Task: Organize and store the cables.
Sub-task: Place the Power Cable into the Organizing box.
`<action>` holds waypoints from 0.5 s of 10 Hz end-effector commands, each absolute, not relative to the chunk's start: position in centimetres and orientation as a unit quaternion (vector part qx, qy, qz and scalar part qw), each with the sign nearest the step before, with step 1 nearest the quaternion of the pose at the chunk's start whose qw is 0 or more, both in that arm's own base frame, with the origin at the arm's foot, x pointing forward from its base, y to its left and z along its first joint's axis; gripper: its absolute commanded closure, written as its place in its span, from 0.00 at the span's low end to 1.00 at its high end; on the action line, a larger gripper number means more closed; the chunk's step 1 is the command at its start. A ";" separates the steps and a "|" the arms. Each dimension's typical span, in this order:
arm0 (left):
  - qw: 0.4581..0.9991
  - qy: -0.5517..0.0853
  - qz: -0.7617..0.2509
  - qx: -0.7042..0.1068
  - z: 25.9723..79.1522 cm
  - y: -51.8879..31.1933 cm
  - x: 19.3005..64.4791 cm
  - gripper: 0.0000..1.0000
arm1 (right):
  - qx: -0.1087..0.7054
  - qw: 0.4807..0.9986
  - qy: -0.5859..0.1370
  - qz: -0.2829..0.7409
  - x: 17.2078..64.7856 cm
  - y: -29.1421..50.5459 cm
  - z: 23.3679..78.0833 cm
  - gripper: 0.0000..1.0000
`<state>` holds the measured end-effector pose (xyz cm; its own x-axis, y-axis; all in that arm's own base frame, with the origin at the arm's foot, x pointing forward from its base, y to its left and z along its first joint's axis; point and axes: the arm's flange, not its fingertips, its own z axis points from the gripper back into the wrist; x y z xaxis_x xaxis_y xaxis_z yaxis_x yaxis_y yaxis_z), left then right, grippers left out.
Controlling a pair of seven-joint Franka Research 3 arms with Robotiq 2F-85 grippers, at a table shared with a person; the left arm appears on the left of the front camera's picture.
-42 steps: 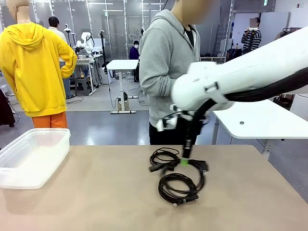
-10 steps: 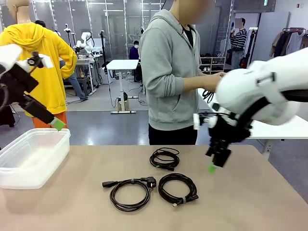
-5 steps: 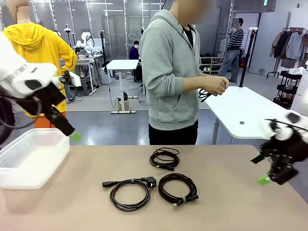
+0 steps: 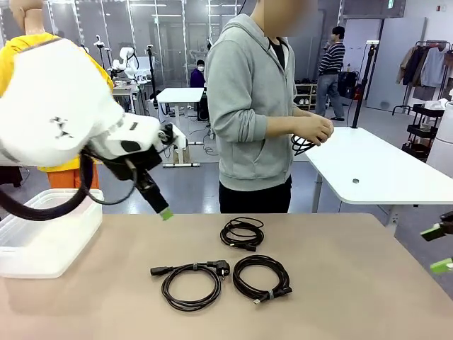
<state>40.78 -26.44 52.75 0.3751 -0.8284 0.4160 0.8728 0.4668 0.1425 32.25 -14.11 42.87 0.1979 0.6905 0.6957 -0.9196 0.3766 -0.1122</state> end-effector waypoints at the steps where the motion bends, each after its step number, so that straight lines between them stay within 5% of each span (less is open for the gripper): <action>1: 0.813 -0.218 -0.540 -0.032 50.9 -28.8 42.7 0.00 | 0.159 0.751 -0.368 0.525 27.7 -14.0 41.3 0.00; 3: 0.811 -0.217 -0.542 -0.033 49.9 -30.0 42.9 0.00 | 0.163 0.756 -0.387 0.503 26.4 -15.1 41.3 0.00; 5: 0.817 -0.205 -0.537 -0.040 50.2 -29.1 42.1 0.00 | 0.161 0.763 -0.361 0.511 30.5 -16.6 43.3 0.00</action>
<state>42.50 -29.85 49.47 0.3316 -0.8658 0.3748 0.8986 0.4109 0.1542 29.77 -17.28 43.44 0.2264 0.6552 0.7208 -0.8904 0.4391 -0.1195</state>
